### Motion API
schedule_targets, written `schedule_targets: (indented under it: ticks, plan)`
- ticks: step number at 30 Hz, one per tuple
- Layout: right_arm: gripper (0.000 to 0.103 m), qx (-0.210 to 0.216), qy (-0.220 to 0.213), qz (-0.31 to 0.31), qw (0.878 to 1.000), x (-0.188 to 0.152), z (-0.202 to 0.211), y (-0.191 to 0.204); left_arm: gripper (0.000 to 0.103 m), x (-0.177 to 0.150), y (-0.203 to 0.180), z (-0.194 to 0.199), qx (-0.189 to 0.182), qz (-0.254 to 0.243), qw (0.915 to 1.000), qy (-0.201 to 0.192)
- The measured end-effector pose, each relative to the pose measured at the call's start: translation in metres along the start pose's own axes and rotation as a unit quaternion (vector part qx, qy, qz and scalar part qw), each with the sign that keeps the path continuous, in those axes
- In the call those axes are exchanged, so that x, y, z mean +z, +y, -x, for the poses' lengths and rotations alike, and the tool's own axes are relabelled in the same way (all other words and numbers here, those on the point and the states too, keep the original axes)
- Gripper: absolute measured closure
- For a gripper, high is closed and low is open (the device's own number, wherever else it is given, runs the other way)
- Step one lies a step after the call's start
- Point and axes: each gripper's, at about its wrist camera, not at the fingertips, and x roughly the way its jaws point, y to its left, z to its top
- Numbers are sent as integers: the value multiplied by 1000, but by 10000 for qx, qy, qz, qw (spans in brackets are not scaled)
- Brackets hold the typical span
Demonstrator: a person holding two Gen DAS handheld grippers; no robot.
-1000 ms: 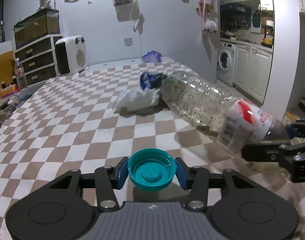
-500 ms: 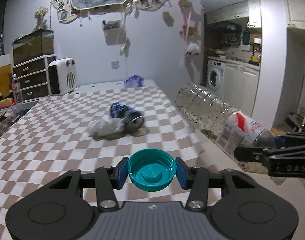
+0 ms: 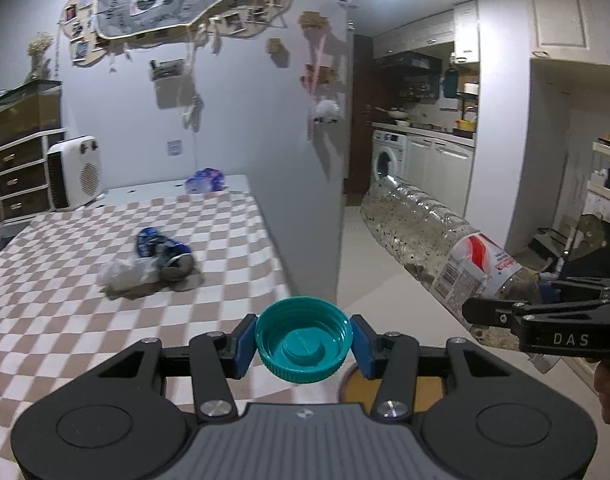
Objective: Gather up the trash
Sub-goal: 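Carry the teal cap and water bottle with both tools over the wastebasket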
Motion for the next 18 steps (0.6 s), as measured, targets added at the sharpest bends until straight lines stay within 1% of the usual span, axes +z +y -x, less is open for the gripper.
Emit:
schedule_targets:
  ticks: [9,13,18]
  plan:
    - [41,-463,-2,-152,9988,-11,25,-54,53,4,-53,-28,-352,-232,9991,80]
    - [41,-636,49,-225,9977,-20,30,-76,53,4,-77,-48,-485,-374,9979,226]
    - [41,-834,180,-340,9958,-30,28,-103,53,2,-109,-81,-595,-679,9948,466]
